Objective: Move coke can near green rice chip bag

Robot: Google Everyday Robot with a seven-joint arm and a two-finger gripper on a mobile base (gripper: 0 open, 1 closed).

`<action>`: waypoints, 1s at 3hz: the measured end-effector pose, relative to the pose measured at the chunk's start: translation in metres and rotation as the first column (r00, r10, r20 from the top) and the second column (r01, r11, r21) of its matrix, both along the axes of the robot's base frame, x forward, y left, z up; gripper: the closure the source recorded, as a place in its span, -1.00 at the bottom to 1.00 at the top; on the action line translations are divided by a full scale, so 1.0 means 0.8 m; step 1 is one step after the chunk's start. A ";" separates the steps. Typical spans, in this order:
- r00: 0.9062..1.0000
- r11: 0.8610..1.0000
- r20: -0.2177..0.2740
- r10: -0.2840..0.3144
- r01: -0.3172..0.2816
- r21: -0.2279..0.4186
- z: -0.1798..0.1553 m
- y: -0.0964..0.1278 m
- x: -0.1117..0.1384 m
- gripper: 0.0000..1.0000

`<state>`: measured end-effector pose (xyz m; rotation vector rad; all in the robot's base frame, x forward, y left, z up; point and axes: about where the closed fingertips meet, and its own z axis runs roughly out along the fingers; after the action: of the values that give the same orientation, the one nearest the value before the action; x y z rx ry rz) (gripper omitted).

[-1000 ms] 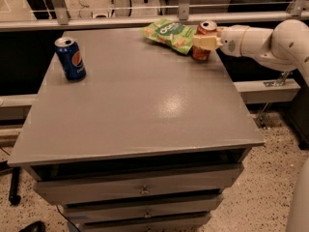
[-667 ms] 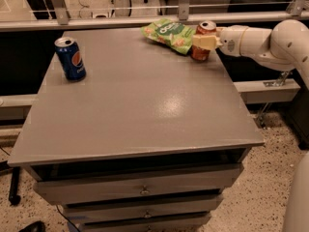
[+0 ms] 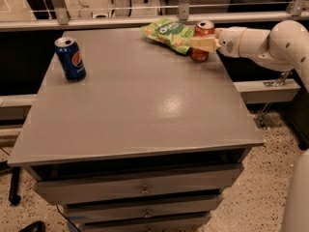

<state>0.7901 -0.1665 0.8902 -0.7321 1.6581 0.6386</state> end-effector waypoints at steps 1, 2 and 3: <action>1.000 1.000 -0.007 0.015 -0.015 0.004 -0.006 0.005 -0.011 -1.00; 1.000 1.000 0.002 0.027 -0.027 0.004 -0.006 0.007 -0.037 -1.00; 0.998 0.999 0.053 0.031 -0.031 -0.010 0.006 -0.003 -0.085 -1.00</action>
Offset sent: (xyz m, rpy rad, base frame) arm -0.0579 -0.0007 -0.0034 -0.0001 -0.0156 0.0319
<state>0.7221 -0.1686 0.8951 -0.7763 1.6045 0.6288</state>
